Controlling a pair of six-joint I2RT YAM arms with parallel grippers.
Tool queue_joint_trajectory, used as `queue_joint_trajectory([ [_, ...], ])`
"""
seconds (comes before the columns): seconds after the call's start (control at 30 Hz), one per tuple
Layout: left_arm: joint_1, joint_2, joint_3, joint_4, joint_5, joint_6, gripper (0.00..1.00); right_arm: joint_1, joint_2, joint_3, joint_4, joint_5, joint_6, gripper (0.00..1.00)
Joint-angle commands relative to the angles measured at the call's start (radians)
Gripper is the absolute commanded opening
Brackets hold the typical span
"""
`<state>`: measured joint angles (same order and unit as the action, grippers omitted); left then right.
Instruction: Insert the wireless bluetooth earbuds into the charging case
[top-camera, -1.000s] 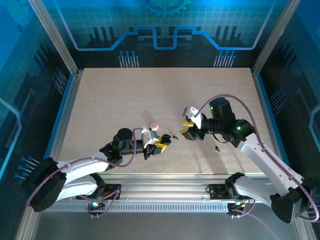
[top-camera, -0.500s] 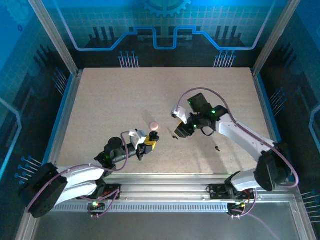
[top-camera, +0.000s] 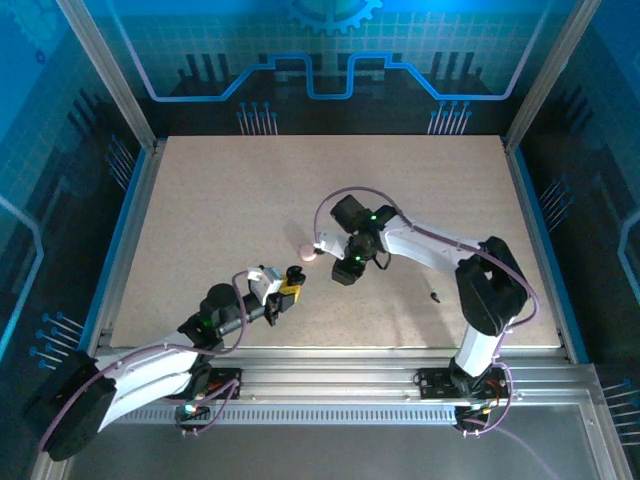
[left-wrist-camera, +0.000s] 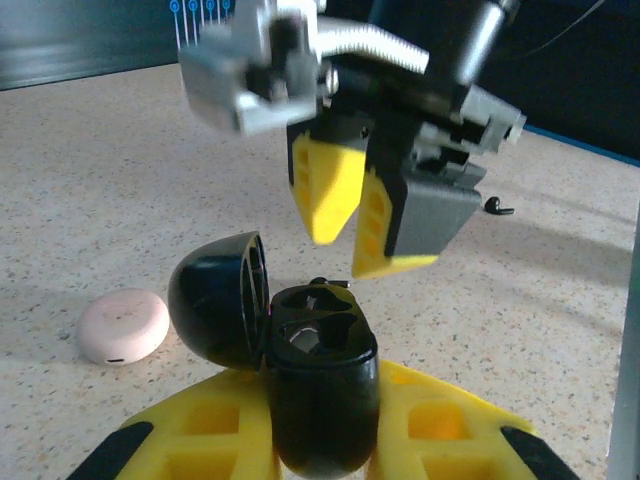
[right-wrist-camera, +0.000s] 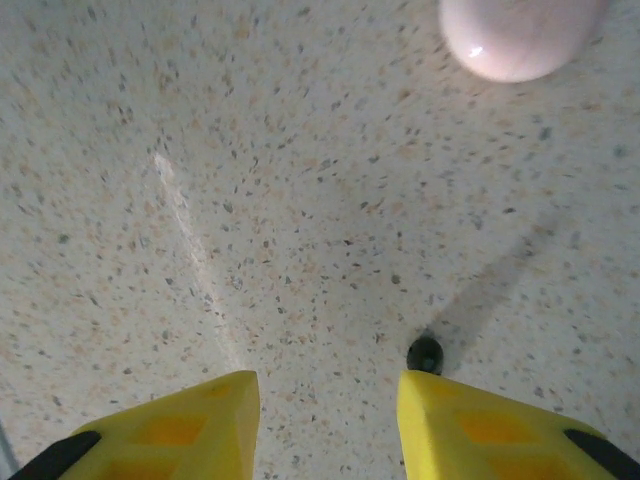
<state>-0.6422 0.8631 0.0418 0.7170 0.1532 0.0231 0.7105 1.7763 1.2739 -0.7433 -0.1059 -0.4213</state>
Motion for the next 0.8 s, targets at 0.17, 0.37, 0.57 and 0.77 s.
queue_joint_trajectory([
  [0.17, 0.009, -0.124, -0.014, -0.149, -0.061, 0.043, 0.16, 0.016, 0.116, 0.082, -0.042, 0.103, -0.117, 0.40],
  [0.37, 0.009, -0.141, -0.019, -0.165, -0.073, 0.044, 0.16, -0.015, 0.210, 0.190, -0.118, 0.082, -0.002, 0.39],
  [0.57, 0.010, -0.147, -0.019, -0.172, -0.078, 0.028, 0.17, -0.028, 0.229, 0.252, -0.212, 0.051, 0.134, 0.37],
  [0.77, 0.010, -0.180, -0.026, -0.192, -0.086, 0.014, 0.17, -0.031, 0.211, 0.259, -0.253, 0.081, 0.237, 0.37],
])
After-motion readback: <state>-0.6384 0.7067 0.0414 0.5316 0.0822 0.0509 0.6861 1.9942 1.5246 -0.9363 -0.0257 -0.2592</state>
